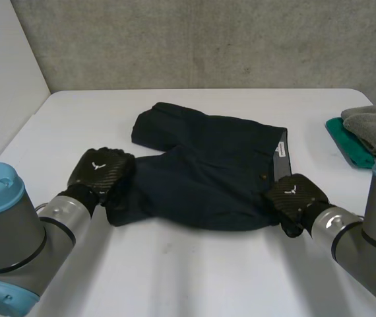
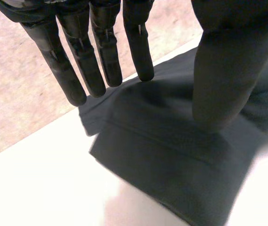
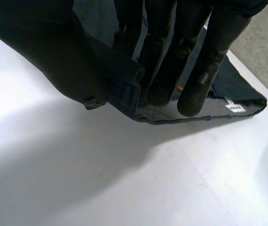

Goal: Fold the laundry.

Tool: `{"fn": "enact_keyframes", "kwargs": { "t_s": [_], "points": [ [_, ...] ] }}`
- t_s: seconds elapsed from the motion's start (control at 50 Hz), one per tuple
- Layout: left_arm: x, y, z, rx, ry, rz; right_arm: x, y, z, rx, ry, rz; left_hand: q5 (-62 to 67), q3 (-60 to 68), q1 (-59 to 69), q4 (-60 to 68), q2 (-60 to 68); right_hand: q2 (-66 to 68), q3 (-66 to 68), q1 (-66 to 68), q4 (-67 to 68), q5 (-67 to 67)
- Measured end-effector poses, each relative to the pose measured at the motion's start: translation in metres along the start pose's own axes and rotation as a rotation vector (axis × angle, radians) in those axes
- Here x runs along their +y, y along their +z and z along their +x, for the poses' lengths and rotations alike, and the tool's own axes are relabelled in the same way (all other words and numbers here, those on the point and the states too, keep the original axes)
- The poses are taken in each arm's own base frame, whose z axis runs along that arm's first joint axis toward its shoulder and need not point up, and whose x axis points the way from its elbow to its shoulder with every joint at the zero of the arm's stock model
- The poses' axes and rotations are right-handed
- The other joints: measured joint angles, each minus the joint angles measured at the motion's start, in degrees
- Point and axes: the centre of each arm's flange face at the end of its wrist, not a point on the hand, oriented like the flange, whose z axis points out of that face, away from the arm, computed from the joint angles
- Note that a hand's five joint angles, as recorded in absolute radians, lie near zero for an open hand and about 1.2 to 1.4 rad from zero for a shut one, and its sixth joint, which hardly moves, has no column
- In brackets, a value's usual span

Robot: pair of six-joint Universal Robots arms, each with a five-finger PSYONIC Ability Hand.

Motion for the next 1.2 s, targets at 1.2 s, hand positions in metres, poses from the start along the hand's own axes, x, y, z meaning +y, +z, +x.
{"fn": "enact_keyframes", "kwargs": {
  "t_s": [1.2],
  "points": [
    [0.045, -0.015, 0.016, -0.008, -0.069, -0.204, 0.017, 0.0, -0.007, 0.025, 0.004, 0.007, 11.6, 11.2, 12.36, 11.49, 11.68, 0.0, 0.0, 0.0, 0.0, 0.0]
  ]
}}
